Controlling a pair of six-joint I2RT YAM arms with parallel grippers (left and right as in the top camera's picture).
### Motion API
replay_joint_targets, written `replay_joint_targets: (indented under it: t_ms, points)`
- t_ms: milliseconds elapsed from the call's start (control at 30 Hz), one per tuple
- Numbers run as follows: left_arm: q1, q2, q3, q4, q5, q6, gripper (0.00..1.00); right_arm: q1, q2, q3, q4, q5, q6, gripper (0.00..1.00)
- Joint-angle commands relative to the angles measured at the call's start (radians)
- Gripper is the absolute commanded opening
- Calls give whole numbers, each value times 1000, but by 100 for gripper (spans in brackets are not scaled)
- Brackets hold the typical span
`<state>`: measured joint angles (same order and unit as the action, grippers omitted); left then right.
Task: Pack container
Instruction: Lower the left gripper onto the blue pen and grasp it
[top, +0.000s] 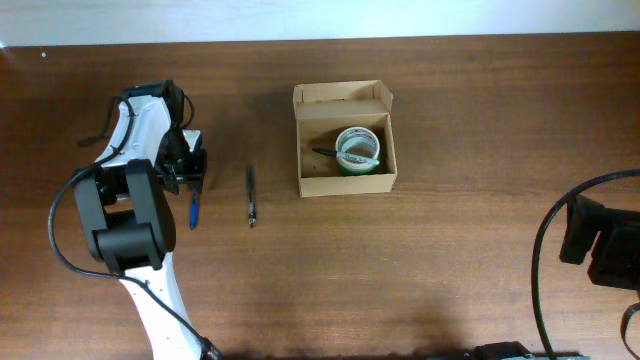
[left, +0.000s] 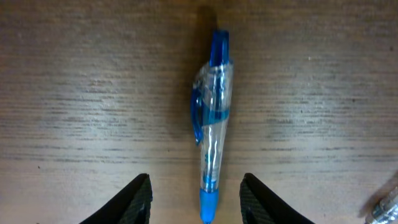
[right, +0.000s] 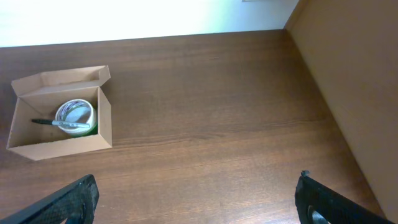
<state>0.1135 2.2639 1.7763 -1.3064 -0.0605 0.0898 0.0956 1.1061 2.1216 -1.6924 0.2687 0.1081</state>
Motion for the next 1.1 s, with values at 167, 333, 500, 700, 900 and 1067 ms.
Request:
replay_joint_targets:
  t_ms: [167,333,500,700,900,1067]
  points:
    - [-2,-5,-52,65,9,9,45,10,1,2,-6,6,0,99]
    - [-2,-5,-116,124,19,9,45,10,1,2,-6,6,0,99]
    - [-2,-5,-153,157,19,9,45,10,1,2,-6,6,0,99]
    - [-2,-5,-156,168,19,9,21,10,1,2,-6,5,0,99]
    - [-2,-5,-156,169,19,9,2,10,1,2,-6,5,0,99]
    - [-2,-5,-156,161,19,9,2,10,1,2,-6,5,0,99]
